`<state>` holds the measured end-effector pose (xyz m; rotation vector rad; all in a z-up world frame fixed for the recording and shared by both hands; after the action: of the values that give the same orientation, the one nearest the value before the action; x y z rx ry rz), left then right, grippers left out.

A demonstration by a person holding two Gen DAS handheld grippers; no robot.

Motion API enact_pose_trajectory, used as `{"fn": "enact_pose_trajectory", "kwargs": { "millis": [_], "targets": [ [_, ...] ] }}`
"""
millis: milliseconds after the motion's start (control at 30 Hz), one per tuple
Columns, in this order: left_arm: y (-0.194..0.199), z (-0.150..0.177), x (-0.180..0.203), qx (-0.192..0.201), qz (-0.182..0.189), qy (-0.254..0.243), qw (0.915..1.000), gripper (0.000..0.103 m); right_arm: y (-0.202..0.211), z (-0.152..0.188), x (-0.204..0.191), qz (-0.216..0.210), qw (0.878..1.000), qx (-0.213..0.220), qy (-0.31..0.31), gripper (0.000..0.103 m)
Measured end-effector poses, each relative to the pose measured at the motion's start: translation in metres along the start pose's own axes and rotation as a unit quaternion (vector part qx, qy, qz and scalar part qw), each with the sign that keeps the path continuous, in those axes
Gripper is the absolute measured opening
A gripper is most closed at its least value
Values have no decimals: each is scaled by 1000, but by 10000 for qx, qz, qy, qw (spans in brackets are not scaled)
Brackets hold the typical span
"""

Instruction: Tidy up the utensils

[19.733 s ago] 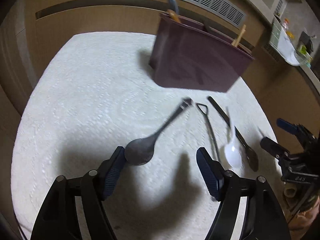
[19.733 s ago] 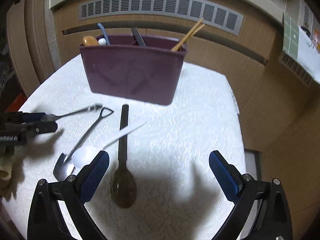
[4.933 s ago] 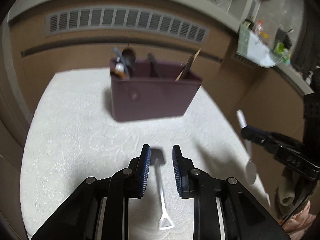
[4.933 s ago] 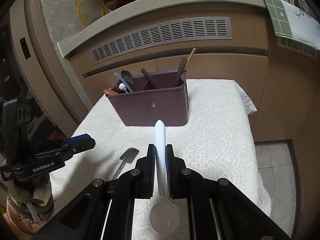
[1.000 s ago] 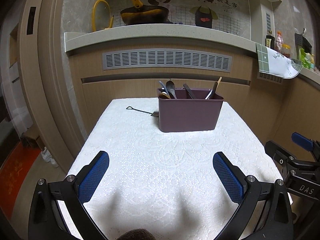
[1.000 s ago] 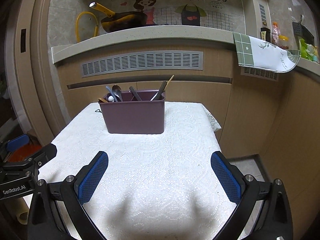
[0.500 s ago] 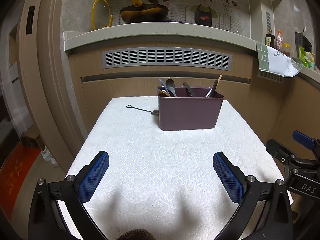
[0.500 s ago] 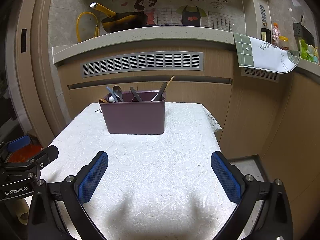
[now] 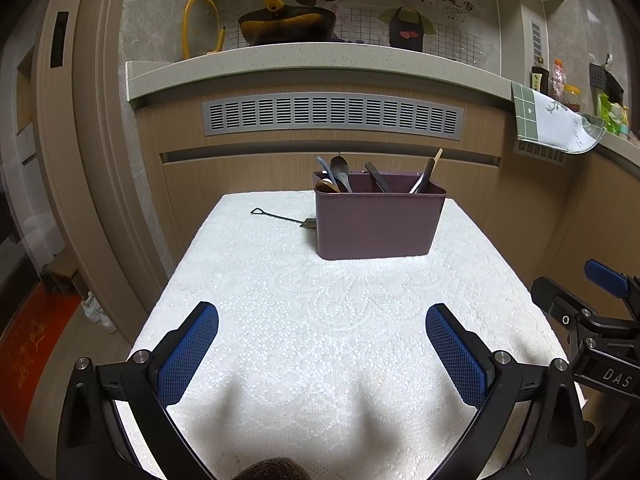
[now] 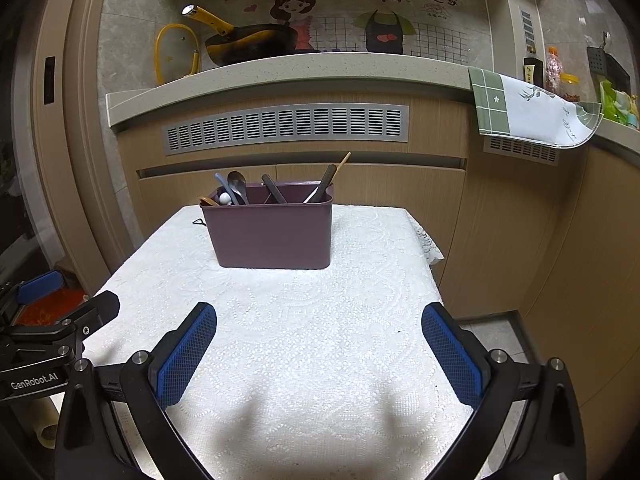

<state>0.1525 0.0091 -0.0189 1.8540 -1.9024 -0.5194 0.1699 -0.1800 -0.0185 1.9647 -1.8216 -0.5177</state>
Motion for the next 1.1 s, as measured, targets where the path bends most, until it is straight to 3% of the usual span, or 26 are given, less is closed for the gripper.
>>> {"fn": "enact_pose_trajectory", "kwargs": {
  "millis": [1100],
  "targets": [
    [3,0,-4,41,-46,-9,10000,103,0,0,3,20,10000,42,-11,102]
  ]
}}
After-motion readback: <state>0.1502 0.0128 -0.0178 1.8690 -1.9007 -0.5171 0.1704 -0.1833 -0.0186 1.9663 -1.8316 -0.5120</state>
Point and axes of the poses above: each gripper's, at about its wrist camera, not at the fingertips, and y roughly against the way its jaws point, x to its right, z to its underside, the point moved 7 cm from there along -y, roughly the way its jaws point, and after that the axes turned 4 degrees about z, right-handed, at the moved point
